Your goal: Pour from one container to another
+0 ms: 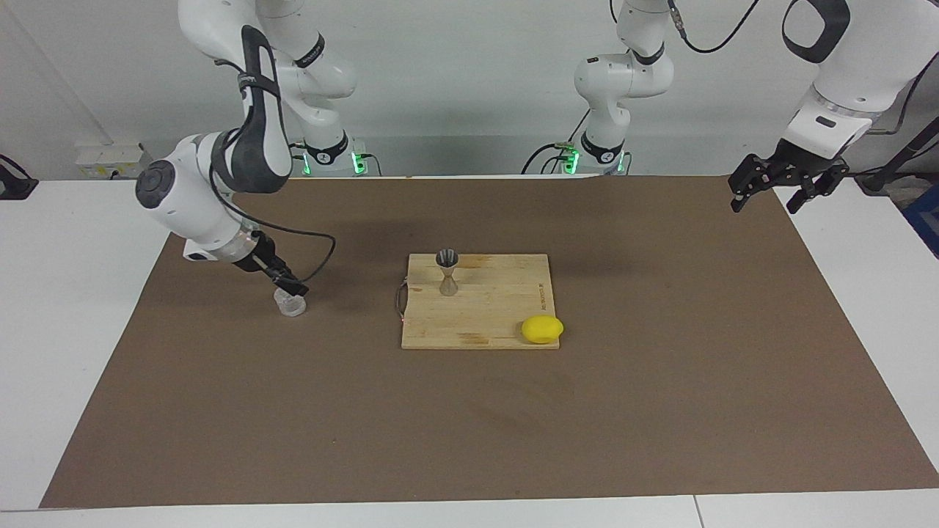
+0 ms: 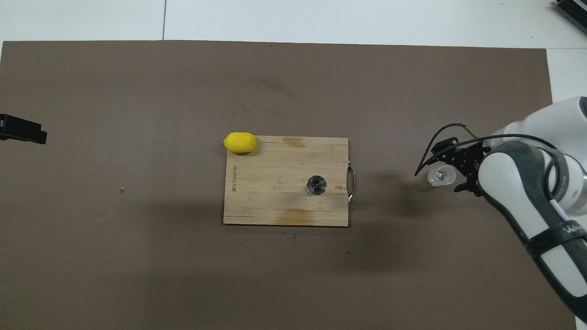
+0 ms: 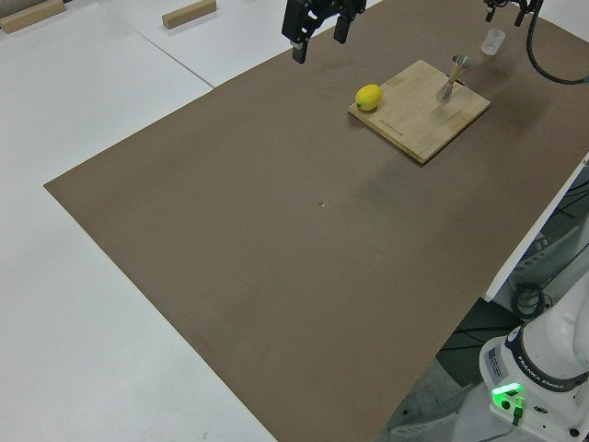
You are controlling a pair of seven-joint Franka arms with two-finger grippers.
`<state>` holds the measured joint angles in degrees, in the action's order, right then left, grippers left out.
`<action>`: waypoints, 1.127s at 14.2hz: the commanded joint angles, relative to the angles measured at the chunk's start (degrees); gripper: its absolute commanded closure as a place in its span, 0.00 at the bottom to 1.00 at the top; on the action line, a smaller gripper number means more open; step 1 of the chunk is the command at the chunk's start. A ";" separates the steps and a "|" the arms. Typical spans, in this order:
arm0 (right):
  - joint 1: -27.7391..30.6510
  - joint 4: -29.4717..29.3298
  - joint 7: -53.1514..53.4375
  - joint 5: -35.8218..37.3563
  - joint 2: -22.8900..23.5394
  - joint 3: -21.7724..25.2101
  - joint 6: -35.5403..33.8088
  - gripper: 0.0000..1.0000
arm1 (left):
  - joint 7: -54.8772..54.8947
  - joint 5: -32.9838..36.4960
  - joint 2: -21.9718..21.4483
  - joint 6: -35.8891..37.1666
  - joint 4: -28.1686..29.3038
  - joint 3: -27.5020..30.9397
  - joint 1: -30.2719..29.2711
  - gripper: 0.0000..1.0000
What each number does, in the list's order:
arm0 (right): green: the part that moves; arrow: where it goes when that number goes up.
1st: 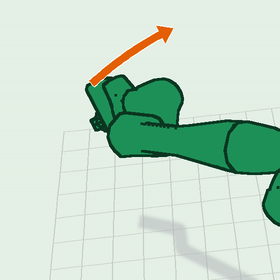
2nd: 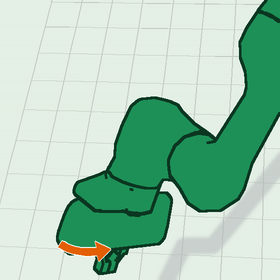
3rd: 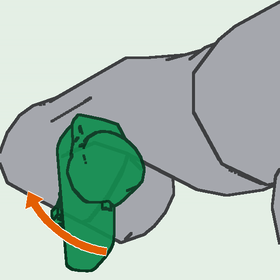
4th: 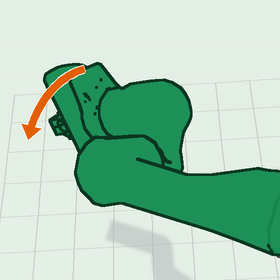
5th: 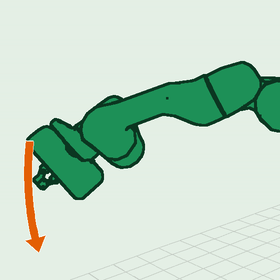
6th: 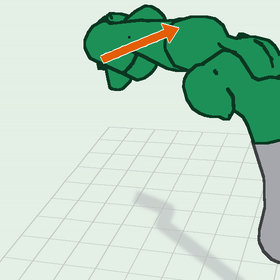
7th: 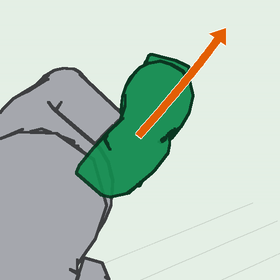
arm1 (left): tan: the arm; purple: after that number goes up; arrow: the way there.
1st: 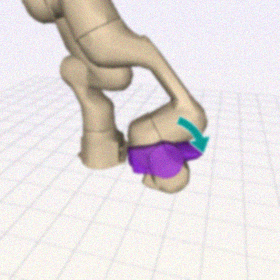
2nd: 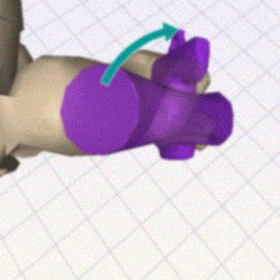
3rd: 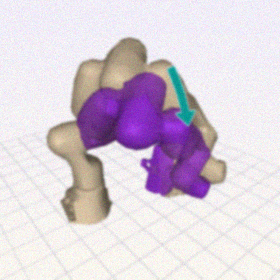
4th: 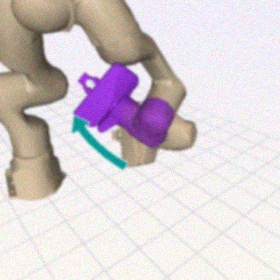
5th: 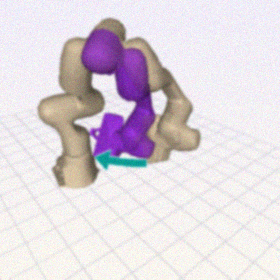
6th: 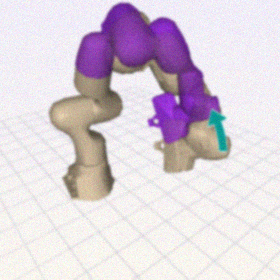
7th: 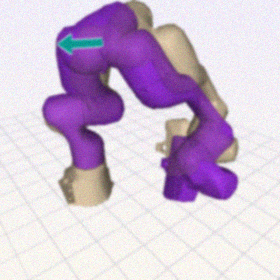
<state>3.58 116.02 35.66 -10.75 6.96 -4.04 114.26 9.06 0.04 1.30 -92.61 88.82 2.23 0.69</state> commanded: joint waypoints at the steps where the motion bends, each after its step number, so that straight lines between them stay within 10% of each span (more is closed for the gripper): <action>1: -3.92 0.88 -5.32 7.11 -4.40 0.00 -0.18 0.00 | 0.25 -0.39 -1.12 -1.26 1.53 0.93 1.59 0.00; 16: -2.79 -24.16 -14.30 12.33 -6.26 0.61 -20.12 0.00 | -0.45 -0.39 -2.09 -1.08 3.03 0.49 2.65 0.00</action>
<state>0.12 95.44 22.76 0.29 -1.37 -3.04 96.30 9.06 0.03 1.15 -92.59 89.80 1.99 2.06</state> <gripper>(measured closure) 0.000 0.000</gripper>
